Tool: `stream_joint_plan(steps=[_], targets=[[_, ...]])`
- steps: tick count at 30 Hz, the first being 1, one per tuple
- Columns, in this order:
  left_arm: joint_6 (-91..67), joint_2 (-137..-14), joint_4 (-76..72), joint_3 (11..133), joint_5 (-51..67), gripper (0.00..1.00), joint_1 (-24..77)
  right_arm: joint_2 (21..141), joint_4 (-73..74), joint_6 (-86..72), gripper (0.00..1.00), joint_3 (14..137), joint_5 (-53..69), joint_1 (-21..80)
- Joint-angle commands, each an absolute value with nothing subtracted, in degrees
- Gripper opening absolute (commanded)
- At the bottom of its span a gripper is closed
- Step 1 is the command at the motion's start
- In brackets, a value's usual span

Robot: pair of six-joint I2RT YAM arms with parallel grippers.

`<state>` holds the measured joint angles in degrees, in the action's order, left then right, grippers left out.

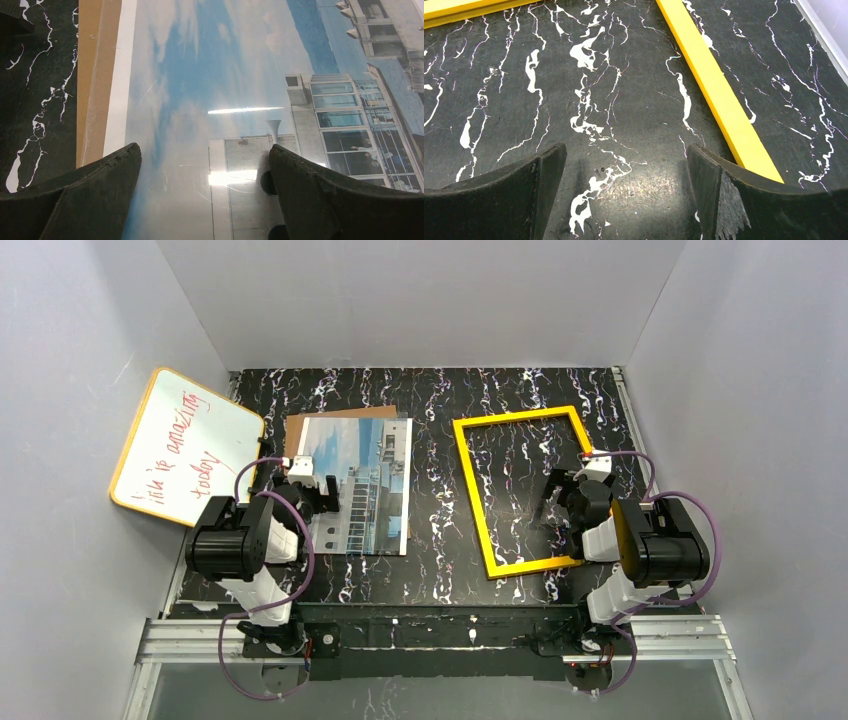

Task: Put the photo into the frame
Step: Turn over the photo frame at the center of the board.

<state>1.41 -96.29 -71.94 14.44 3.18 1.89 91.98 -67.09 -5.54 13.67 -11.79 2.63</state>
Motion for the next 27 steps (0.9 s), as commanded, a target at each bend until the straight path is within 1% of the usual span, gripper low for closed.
stream_joint_plan(steps=[1, 8, 10, 11, 12, 14, 16, 17, 19, 20, 22, 24, 26, 27], targets=[[1.59, -96.06, -72.55, 14.44, 2.42, 0.98, 2.09, 91.49, -70.05, -4.45, 0.99, 14.16, -12.04, 2.55], [1.49, -96.05, -72.56, 14.52, 2.32, 0.98, 2.04, 91.49, -69.96, -4.55, 0.99, 14.17, -12.08, 2.55], [0.70, -93.93, -68.67, 16.25, 2.10, 0.98, 1.78, 91.50, -70.52, -4.68, 0.99, 14.24, -13.10, 2.55], [0.45, -91.79, -61.30, 19.36, 1.58, 0.98, 1.24, 90.86, -69.68, -5.95, 0.99, 14.41, -16.31, 2.55], [-1.12, -89.92, -51.93, 23.88, 0.91, 0.98, 0.94, 88.64, -66.51, -7.21, 0.99, 14.61, -17.21, 2.50], [1.87, -88.46, -32.96, 34.71, -0.63, 0.98, 0.79, 85.01, -65.03, -5.99, 0.99, 14.95, -17.57, 2.78], [5.06, -89.37, -16.14, 45.76, -0.62, 0.98, 0.79, 79.02, -50.34, -9.06, 0.99, 19.58, -20.65, 2.86], [6.72, -90.44, -8.65, 51.07, -0.42, 0.98, 0.79, 77.30, -43.78, -13.62, 0.99, 22.50, -24.56, 2.78], [8.30, -92.86, 4.81, 60.73, -0.06, 0.98, 0.51, 75.84, -28.27, -30.00, 0.99, 29.41, -32.96, 2.18], [8.90, -94.18, 10.08, 64.65, 1.75, 0.98, 0.18, 75.58, -21.56, -35.38, 0.99, 32.36, -32.61, 1.70], [8.66, -96.03, 18.21, 71.13, 5.33, 0.98, -1.40, 76.00, -14.09, -39.25, 0.99, 37.03, -25.77, 0.52], [7.90, -97.11, 23.86, 75.74, 8.40, 0.98, -2.99, 77.47, -8.36, -38.14, 0.99, 42.34, -16.72, 0.44], [7.23, -97.82, 28.34, 79.76, 10.35, 0.98, -3.55, 79.63, -3.58, -35.69, 0.99, 47.28, -4.74, 0.44], [7.21, -98.04, 30.31, 81.16, 11.18, 0.98, -3.64, 80.82, -1.61, -34.69, 0.99, 49.24, -2.13, 1.16]])
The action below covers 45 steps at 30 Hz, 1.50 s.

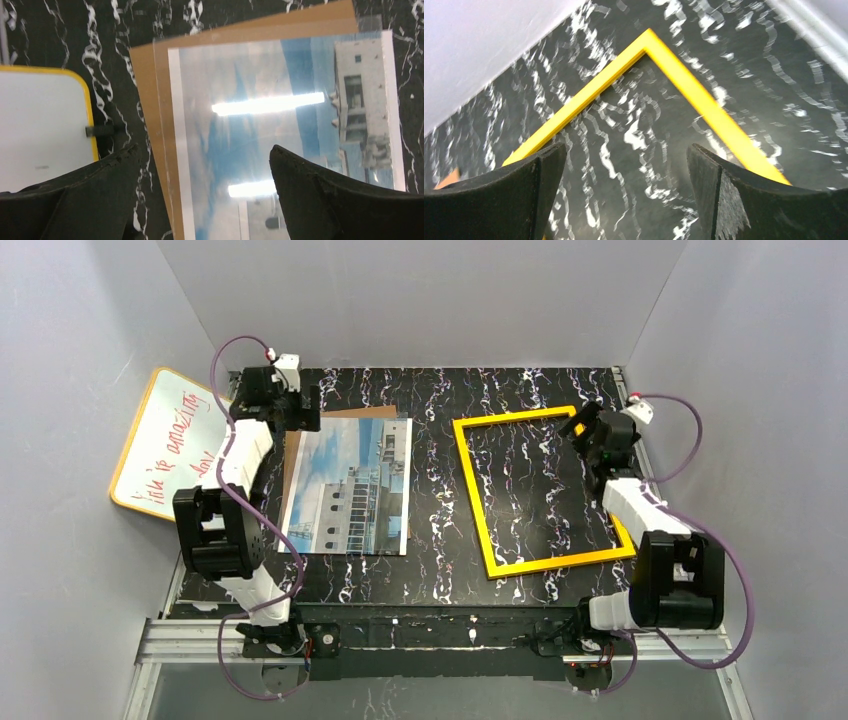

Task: Put the photo into the frame
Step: Turn over the photo frame at the center of the board.

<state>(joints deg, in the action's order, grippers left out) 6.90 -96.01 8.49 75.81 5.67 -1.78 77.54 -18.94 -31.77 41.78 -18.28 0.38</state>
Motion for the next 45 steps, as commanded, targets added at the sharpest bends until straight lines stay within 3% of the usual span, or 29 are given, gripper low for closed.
stream_joint_plan(steps=[1, 12, 20, 28, 35, 41, 45], targets=[[7.05, -98.16, 31.89, 82.19, 11.70, 0.98, -3.76, 81.66, 1.14, -33.92, 0.99, 51.29, -2.21, 2.96], [7.19, -98.17, 40.13, 85.90, 14.41, 0.98, -3.96, 94.91, 15.75, -26.58, 0.99, 63.90, -9.30, 28.40], [8.81, -98.35, 42.97, 85.88, 14.38, 0.98, -3.96, 99.96, 19.57, -27.90, 0.98, 64.74, -15.64, 35.54], [9.65, -98.49, 45.14, 85.67, 16.38, 0.98, -3.95, 105.48, 23.94, -29.93, 0.75, 65.42, -23.53, 41.75], [10.34, -98.57, 47.03, 85.89, 18.49, 0.98, -3.96, 107.95, 24.92, -32.96, 0.45, 67.13, -24.10, 44.17], [10.30, -98.74, 47.33, 85.33, 20.44, 0.98, -3.84, 109.47, 28.81, -36.10, 0.19, 74.62, -23.06, 44.78], [10.00, -98.94, 47.33, 84.31, 21.78, 0.98, -3.24, 110.18, 32.96, -38.56, 0.09, 83.56, -20.25, 45.29]])
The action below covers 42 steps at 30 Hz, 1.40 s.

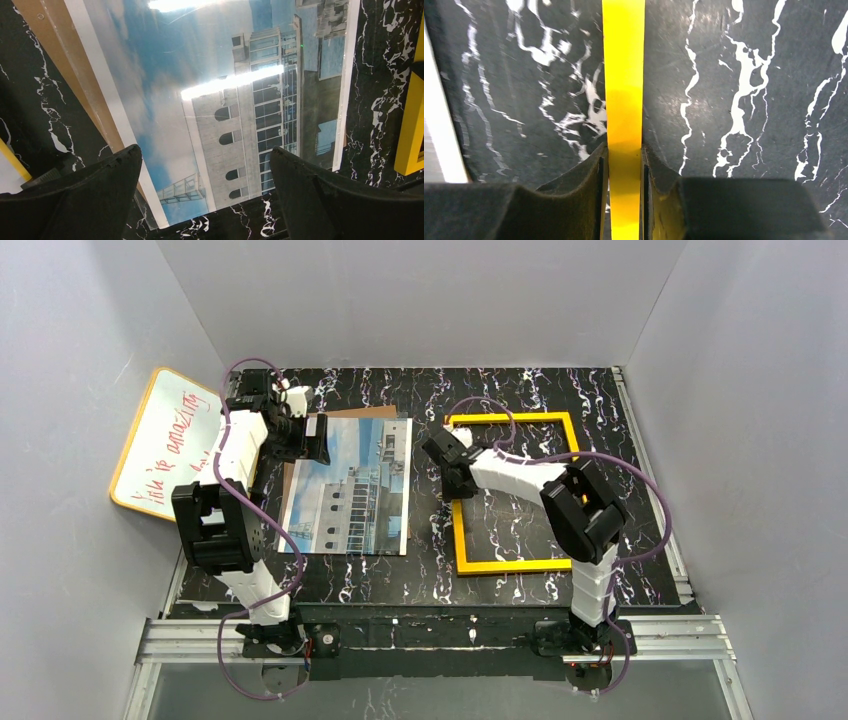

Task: Put the photo into the frame
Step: Turn over the photo frame at the center of the board.

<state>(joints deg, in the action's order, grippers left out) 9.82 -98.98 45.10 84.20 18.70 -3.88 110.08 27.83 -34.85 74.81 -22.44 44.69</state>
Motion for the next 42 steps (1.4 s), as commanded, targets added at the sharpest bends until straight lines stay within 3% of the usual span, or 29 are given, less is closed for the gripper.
stream_joint_plan(steps=[1, 11, 25, 30, 42], targets=[[9.90, -99.03, 47.29, 84.15, 22.04, 0.98, -3.11, 110.35, 34.01, -39.08, 0.08, 86.17, -19.23, 45.45], [8.54, -98.49, 47.60, 84.56, 24.58, 0.98, -2.00, 109.51, 35.55, -45.96, 0.01, 105.32, -4.93, 45.97], [6.61, -96.33, 49.48, 90.16, 26.49, 0.98, 1.72, 105.28, 24.80, -59.18, 0.01, 111.85, 11.44, 45.87], [5.32, -95.39, 49.49, 92.56, 26.74, 0.98, 2.55, 103.01, 20.16, -62.69, 0.01, 110.23, 13.59, 45.75], [1.09, -97.27, 48.86, 101.71, 23.41, 0.98, 9.73, 92.48, -1.18, -76.43, 0.01, 89.48, 22.00, 38.73]])
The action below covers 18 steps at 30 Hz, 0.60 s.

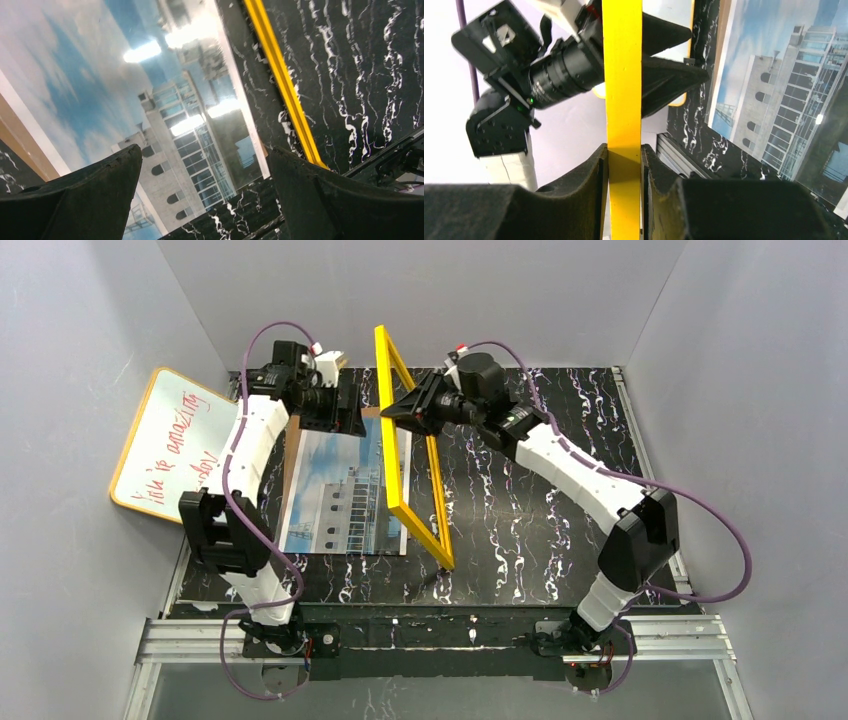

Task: Put the photo into the frame
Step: Turn over the photo frame at the center of the board.

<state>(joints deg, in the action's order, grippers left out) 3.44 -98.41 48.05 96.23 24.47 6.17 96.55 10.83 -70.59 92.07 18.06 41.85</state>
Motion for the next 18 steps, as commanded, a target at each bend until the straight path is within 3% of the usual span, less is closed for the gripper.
stream_joint_plan(steps=[1, 4, 11, 18], targets=[[0.66, -97.90, 48.72, 102.94, 22.71, 0.98, 10.61, 92.20, -1.38, -76.53, 0.01, 88.99, 22.68, 38.22], [0.39, -99.70, 48.04, 105.84, 20.70, 0.98, 13.03, 91.54, -1.31, -76.38, 0.10, 87.06, 24.28, 37.10], [-3.04, -103.31, 46.64, 111.94, 18.69, 0.98, 17.37, 88.43, 3.10, -72.76, 0.54, 82.23, 26.59, 34.07], [-2.74, -105.39, 45.53, 115.28, 16.10, 0.98, 21.44, 88.99, 20.73, -60.50, 0.71, 91.47, 25.02, 32.52]])
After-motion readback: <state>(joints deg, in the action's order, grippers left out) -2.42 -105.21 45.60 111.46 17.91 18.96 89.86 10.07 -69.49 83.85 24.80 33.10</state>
